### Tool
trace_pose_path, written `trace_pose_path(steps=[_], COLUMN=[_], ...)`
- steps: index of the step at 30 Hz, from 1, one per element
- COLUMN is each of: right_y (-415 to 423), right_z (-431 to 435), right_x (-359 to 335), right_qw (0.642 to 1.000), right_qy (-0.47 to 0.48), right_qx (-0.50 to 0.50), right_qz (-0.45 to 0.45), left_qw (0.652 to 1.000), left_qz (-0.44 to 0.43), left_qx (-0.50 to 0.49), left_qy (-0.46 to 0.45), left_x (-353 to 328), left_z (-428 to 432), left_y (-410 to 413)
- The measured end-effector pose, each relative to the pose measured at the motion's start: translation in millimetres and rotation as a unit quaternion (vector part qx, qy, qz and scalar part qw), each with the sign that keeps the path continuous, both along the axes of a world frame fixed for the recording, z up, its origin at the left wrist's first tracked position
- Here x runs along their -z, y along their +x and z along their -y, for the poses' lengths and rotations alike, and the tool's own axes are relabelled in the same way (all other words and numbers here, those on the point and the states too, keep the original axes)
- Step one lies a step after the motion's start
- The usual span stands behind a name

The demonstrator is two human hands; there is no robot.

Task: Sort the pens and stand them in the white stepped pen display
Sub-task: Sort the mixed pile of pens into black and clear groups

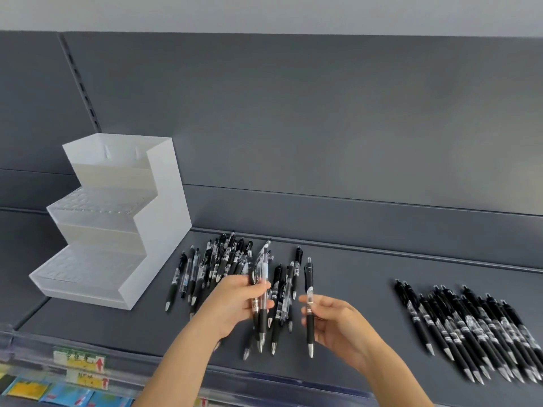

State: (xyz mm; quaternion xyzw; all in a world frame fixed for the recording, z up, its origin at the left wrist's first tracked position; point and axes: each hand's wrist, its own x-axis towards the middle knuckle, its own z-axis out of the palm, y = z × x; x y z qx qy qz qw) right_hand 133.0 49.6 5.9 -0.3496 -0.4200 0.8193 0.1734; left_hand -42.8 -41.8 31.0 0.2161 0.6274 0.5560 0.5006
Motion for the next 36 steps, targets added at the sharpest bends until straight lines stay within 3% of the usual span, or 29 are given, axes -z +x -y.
trace_pose_path(steps=[5, 17, 26, 33, 36], right_y=[11.7, 79.4, 176.5, 303.5, 363.5], right_z=[4.7, -7.3, -51.1, -110.6, -147.4], right_x=[-8.4, -21.9, -16.1, -15.7, -2.2], right_qw=[0.998, 0.995, 0.943, 0.931, 0.883], right_qy=[-0.024, 0.072, 0.245, 0.252, 0.294], right_qx=[-0.018, 0.067, 0.149, 0.169, 0.206], right_qz=[-0.047, 0.0, 0.172, 0.201, 0.301], left_qw=[0.996, 0.994, 0.996, 0.994, 0.994], left_qz=[0.087, 0.039, 0.014, 0.002, -0.033], left_qx=[0.026, 0.097, 0.089, 0.109, 0.107], left_qy=[0.022, 0.026, 0.019, 0.011, -0.018], left_x=[-2.8, -4.8, 1.1, 3.2, 8.1], left_z=[-7.2, -55.8, -119.0, -176.0, -191.6], left_y=[16.9, 95.6, 227.4, 341.4, 373.6])
